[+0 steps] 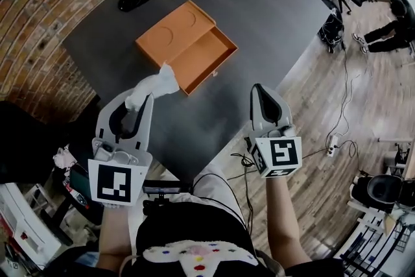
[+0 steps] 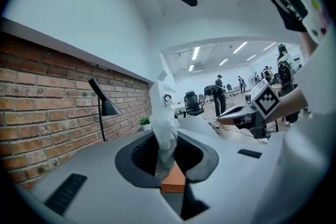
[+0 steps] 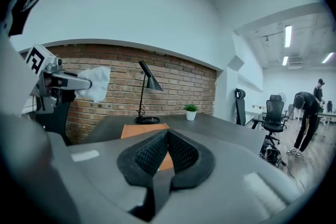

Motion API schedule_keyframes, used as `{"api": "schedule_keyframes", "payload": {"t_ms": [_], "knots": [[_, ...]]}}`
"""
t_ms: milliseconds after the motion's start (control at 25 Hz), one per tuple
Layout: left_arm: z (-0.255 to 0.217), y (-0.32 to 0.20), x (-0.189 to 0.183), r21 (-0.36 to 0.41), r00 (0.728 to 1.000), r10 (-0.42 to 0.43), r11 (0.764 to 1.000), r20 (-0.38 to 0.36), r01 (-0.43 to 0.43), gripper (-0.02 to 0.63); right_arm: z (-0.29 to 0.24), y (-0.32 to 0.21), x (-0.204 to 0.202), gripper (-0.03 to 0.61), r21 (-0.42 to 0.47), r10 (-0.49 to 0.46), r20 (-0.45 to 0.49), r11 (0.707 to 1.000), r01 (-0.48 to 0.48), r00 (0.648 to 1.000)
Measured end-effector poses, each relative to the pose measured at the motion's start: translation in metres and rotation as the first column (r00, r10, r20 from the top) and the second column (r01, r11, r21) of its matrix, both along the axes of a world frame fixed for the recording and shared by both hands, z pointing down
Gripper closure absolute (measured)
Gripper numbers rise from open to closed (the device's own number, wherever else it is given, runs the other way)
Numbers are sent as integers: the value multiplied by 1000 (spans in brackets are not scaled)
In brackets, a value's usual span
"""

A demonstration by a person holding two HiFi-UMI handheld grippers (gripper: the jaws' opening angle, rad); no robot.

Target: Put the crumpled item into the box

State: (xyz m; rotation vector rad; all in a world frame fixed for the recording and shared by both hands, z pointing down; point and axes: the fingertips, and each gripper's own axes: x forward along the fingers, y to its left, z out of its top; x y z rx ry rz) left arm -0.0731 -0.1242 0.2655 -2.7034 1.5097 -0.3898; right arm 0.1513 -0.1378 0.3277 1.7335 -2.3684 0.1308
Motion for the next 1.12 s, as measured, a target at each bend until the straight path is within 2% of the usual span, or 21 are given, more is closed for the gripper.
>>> {"api": "schedule_keyframes", "payload": {"t_ms": [400,640,880,1120], "knots": [[1,0,4,-8,1000,21,1000,-5,-21,558,-16,22,-1,569,15,18,25,1000,-18,1000],[4,-12,22,-11,999,45,999,-1,-45,558,-13,30,8,569,3,25,29,1000,-25,999],[14,-37,43,-6,996,79,997,-40,-79,558,-7,37,13,569,-8,28,21,1000,-28,999],[34,-64,67,-56,994,84,994,-75,-89,558,-1,47,25,569,-25,55,32,998,-55,998]]}}
